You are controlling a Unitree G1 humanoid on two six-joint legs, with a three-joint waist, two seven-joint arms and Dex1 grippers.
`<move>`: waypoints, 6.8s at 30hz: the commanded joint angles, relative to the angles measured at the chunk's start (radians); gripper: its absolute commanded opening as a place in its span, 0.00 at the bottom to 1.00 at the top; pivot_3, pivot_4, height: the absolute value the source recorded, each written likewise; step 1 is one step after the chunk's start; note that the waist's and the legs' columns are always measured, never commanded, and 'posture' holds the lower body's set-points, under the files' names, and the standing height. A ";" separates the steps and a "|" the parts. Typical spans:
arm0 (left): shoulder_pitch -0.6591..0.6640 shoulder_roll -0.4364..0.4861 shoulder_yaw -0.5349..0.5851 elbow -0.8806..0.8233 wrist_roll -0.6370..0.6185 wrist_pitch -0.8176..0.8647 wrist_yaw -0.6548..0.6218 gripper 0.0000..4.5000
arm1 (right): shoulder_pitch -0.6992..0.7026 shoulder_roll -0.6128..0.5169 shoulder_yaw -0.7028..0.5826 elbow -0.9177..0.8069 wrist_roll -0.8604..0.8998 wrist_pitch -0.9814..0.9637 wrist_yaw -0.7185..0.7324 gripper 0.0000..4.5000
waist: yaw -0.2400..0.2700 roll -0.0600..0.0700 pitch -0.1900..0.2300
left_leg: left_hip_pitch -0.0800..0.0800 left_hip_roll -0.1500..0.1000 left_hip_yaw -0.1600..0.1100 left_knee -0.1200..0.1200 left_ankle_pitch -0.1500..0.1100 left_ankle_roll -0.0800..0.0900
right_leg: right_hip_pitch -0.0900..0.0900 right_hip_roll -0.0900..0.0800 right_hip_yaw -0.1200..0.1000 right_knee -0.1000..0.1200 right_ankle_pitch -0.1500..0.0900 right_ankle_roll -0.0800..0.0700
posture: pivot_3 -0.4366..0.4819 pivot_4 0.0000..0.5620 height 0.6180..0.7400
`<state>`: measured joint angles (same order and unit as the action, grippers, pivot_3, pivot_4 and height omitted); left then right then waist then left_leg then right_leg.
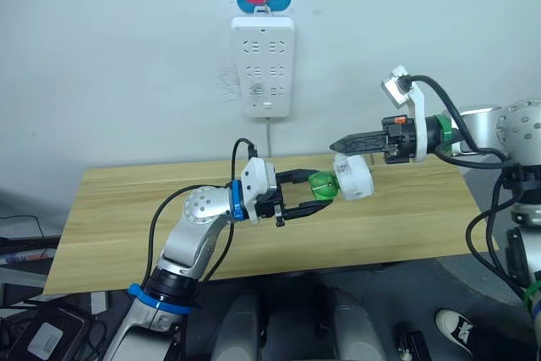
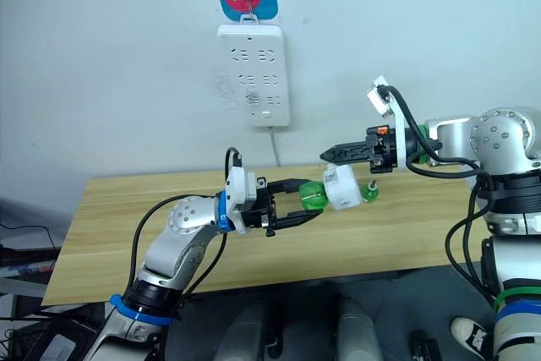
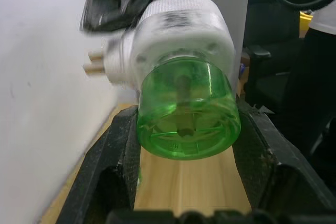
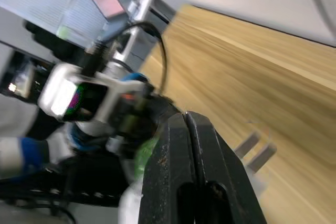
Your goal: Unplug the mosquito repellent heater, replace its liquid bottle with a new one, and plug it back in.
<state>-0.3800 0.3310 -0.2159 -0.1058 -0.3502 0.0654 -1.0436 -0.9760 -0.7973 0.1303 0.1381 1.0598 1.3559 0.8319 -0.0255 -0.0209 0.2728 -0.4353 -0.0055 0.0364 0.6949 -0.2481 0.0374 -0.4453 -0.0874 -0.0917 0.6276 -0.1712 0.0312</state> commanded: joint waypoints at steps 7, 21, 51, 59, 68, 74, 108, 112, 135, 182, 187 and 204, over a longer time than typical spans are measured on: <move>-0.010 -0.013 0.038 -0.097 -0.053 0.049 0.057 0.49 | 0.137 -0.081 0.113 -0.089 -0.196 -0.121 0.248 0.00 | 0.000 0.000 0.000 | 0.000 0.000 0.000 0.000 0.000 0.000 | 0.000 0.000 0.000 0.000 0.000 0.000 | 0.36 0.43 1.00; -0.009 0.019 0.010 -0.033 -0.006 0.015 0.049 0.49 | 0.255 -0.061 -0.147 -0.294 0.039 0.239 0.225 0.00 | 0.001 0.000 0.000 | 0.000 0.001 -0.001 0.000 0.000 0.000 | 0.000 -0.001 0.001 0.000 0.000 0.000 | 0.32 0.42 1.00; -0.050 0.104 0.048 0.091 -0.024 -0.239 -0.183 0.49 | 0.363 -0.044 -0.074 -0.422 -0.301 -0.414 0.355 1.00 | 0.004 0.001 0.000 | 0.001 0.001 0.000 0.000 -0.001 -0.001 | 0.000 -0.004 0.000 -0.001 -0.001 0.000 | 0.32 0.46 1.00; -0.056 0.080 0.036 0.079 -0.023 -0.219 -0.183 0.49 | 0.360 0.019 -0.053 -0.456 -0.328 -0.453 0.345 0.88 | 0.002 0.001 0.001 | 0.001 0.002 -0.002 0.000 -0.001 -0.001 | 0.000 -0.004 0.000 0.000 -0.001 -0.001 | 0.31 0.46 1.00; -0.046 0.087 0.028 0.070 -0.001 -0.203 -0.184 0.57 | 0.382 0.028 -0.043 -0.462 -0.360 -0.510 0.344 0.67 | 0.002 0.001 0.000 | 0.001 0.002 -0.001 0.000 -0.001 -0.001 | 0.000 -0.003 0.000 0.000 -0.001 0.000 | 0.33 0.44 1.00; 0.027 0.192 0.075 0.009 -0.035 -0.035 -0.158 0.99 | 0.442 -0.009 0.066 -0.305 -0.671 -0.954 0.404 0.67 | -0.001 0.001 0.000 | 0.001 0.002 -0.001 0.000 -0.001 -0.001 | 0.000 -0.001 -0.001 0.000 -0.002 0.002 | 0.35 0.40 1.00; -0.496 0.165 -0.222 0.516 0.281 0.114 -0.427 1.00 | 0.079 0.182 0.355 0.282 -1.425 -2.478 0.047 0.67 | -0.001 0.000 0.000 | 0.002 0.000 0.003 0.001 0.003 -0.007 | 0.000 0.001 0.001 0.003 0.000 -0.001 | 0.36 0.34 1.00; -0.502 0.148 -0.229 0.531 0.297 0.110 -0.451 0.92 | 0.071 0.188 0.370 0.266 -1.437 -2.473 0.049 0.67 | -0.002 0.000 0.000 | 0.002 0.000 0.003 0.002 0.003 -0.007 | 0.000 0.001 0.001 0.003 0.000 -0.001 | 0.35 0.35 1.00; -0.188 0.005 0.050 0.404 0.225 0.006 0.029 0.50 | 0.452 -0.090 0.175 -0.225 -0.744 -1.538 0.114 1.00 | -0.001 0.001 0.000 | 0.003 0.001 0.001 0.002 0.001 -0.003 | 0.002 -0.003 0.001 0.003 0.001 -0.001 | 0.29 0.37 1.00; 0.014 -0.195 0.075 0.121 0.179 -0.113 0.417 0.81 | 0.418 0.592 -0.079 -0.456 -0.386 -0.593 -0.574 0.65 | -0.009 0.002 -0.007 | 0.003 0.000 0.002 0.002 -0.001 0.000 | 0.002 0.000 0.001 0.002 0.007 0.000 | 0.33 0.34 1.00; 0.107 -0.141 0.109 0.029 0.157 -0.039 0.429 1.00 | 0.482 0.555 -0.068 -0.425 -0.477 -0.673 -0.529 0.65 | -0.006 0.003 -0.012 | 0.003 0.000 0.002 0.002 -0.001 0.000 | 0.003 0.000 0.001 0.001 0.007 0.001 | 0.36 0.34 1.00; 0.388 0.056 0.303 -0.117 0.078 0.161 0.471 1.00 | 0.731 0.416 -0.077 -0.389 -0.743 -0.832 -0.467 0.65 | 0.010 0.003 -0.013 | 0.003 0.001 0.002 0.002 -0.001 0.000 | 0.002 0.000 0.001 0.001 0.002 0.005 | 0.43 0.38 1.00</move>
<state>0.0092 0.3710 0.0607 -0.2235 -0.2729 0.2167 -0.5778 -0.2507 -0.3746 0.0955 -0.2294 0.3084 0.5452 0.3535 -0.0153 -0.0176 0.2598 -0.4318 -0.0049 0.0384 0.6968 -0.2490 0.0371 -0.4433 -0.0869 -0.0903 0.6283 -0.1690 0.0357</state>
